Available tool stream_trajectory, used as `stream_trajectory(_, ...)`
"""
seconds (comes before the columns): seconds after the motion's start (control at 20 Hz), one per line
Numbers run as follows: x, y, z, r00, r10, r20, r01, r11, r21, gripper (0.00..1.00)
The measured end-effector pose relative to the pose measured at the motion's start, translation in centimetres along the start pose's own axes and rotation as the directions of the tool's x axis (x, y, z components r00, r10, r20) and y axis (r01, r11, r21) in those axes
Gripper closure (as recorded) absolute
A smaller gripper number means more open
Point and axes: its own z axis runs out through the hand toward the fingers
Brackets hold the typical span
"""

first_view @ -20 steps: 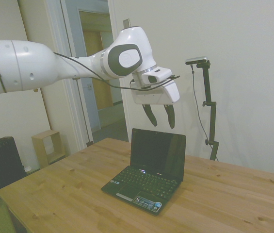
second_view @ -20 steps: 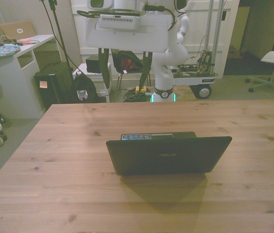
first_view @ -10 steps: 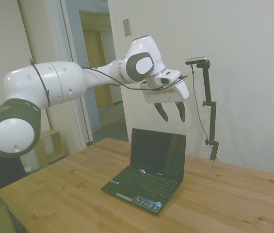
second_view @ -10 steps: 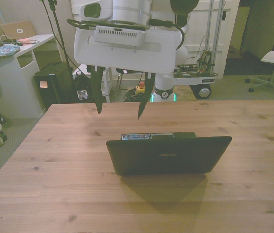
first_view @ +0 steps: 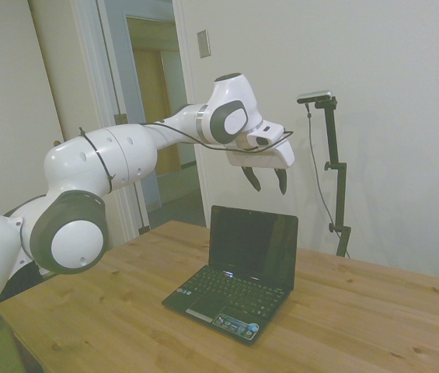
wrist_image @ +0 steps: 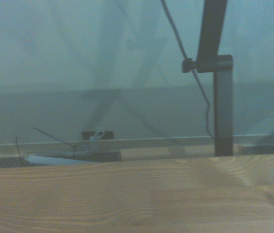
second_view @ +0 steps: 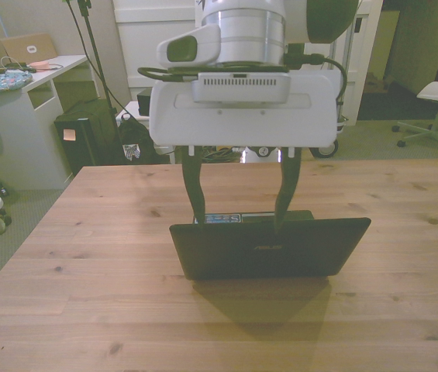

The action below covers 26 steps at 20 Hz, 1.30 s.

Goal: Close the laptop

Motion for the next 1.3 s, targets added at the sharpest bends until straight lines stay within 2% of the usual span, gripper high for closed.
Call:
stream_trajectory(0.25,-2.1,-1.8,1.3,0.998,-0.006,0.056,0.006,1.0,-0.001,0.0)
stream_trajectory(0.5,-3.6,-1.9,2.1,0.991,0.009,0.132,-0.002,0.999,-0.052,0.0)
stream_trajectory(0.55,-3.8,-1.9,2.0,0.99,0.013,0.141,-0.004,0.998,-0.065,1.0)
stream_trajectory(0.95,-3.2,-0.4,1.9,0.989,0.034,0.141,-0.015,0.991,-0.135,1.0)
stream_trajectory(1.3,-3.0,0.0,2.8,0.989,0.037,0.141,-0.014,0.987,-0.159,1.0)
